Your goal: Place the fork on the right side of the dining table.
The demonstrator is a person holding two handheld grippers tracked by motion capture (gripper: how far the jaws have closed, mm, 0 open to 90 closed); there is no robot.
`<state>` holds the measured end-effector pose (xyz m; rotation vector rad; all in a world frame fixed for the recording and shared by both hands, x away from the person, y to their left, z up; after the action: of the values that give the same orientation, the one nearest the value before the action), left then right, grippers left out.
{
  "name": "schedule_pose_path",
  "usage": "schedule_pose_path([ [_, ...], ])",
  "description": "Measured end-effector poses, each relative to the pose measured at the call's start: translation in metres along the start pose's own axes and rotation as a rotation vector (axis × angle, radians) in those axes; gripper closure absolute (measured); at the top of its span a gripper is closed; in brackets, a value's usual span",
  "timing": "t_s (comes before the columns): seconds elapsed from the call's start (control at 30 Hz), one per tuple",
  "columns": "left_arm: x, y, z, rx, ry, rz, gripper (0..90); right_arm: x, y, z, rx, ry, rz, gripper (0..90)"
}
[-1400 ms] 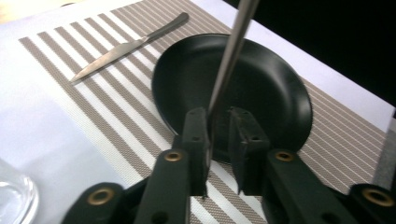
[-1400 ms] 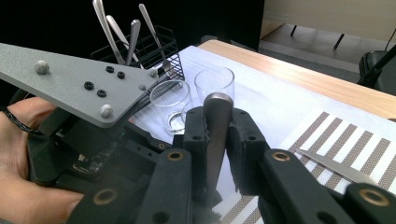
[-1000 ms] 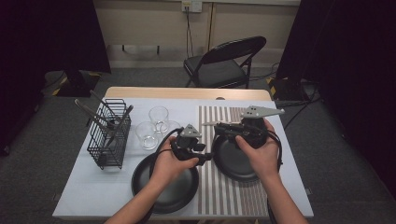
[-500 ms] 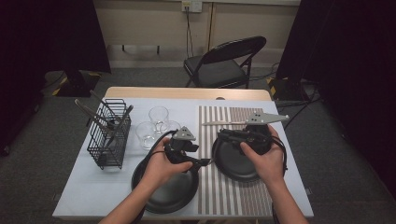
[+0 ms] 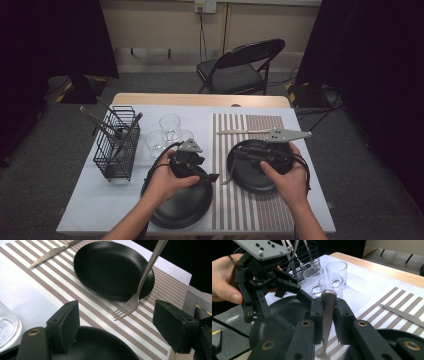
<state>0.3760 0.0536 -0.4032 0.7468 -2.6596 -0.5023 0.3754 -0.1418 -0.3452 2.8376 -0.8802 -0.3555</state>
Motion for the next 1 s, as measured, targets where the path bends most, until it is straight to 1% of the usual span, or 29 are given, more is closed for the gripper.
schedule_pose_path([
  [0.1,0.0,0.003,0.0,0.0,-0.002,0.0,20.2,-0.001,0.002,0.003,0.003,-0.001,-0.005,78.7],
  [0.17,0.0,0.004,0.001,0.005,0.005,0.002,19.3,-0.001,0.003,0.005,0.004,-0.004,-0.009,78.7],
  [0.2,0.0,0.005,0.002,0.0,-0.003,0.004,18.6,-0.002,0.003,0.006,0.001,-0.004,-0.009,78.7],
  [0.23,-0.001,0.005,0.002,-0.001,-0.001,0.005,18.0,-0.002,0.004,0.006,0.0,-0.004,-0.007,78.7],
  [0.3,-0.002,0.005,0.004,-0.007,-0.002,0.007,17.9,-0.003,0.005,0.007,0.002,-0.002,-0.009,78.7],
  [0.4,-0.003,0.005,0.007,-0.009,0.009,0.004,17.9,-0.003,0.006,0.011,0.001,-0.01,-0.015,78.7],
  [0.5,-0.005,0.006,0.01,-0.013,0.011,0.003,17.9,-0.004,0.008,0.013,-0.001,-0.011,-0.018,78.7],
  [0.53,-0.006,0.006,0.011,-0.007,0.02,0.003,17.9,-0.005,0.008,0.014,-0.001,-0.012,-0.02,78.8],
  [0.63,-0.008,0.007,0.014,-0.018,0.026,-0.003,17.9,-0.006,0.009,0.016,-0.008,-0.009,-0.021,78.7],
  [0.77,-0.008,0.008,0.015,-0.019,0.026,-0.002,18.3,-0.009,0.01,0.018,-0.003,-0.015,-0.031,78.7],
  [0.9,-0.009,0.008,0.017,-0.027,0.022,0.001,18.3,-0.013,0.011,0.021,-0.012,-0.014,-0.046,78.7],
  [1.0,-0.009,0.007,0.019,-0.023,0.026,0.003,18.3,-0.015,0.011,0.022,-0.015,-0.011,-0.053,78.7],
])
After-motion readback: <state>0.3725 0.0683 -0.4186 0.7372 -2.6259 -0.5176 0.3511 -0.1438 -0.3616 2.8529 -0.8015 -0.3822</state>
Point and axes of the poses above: each handheld gripper's, and its own axes: y roughly backward along the jaws, z roughly out of its underside, x roughly to its right, the point moved 5 cm from there along -y, roughly forward along the jaws, and after that the axes turned 14 degrees about x, right-handed, at the moved point
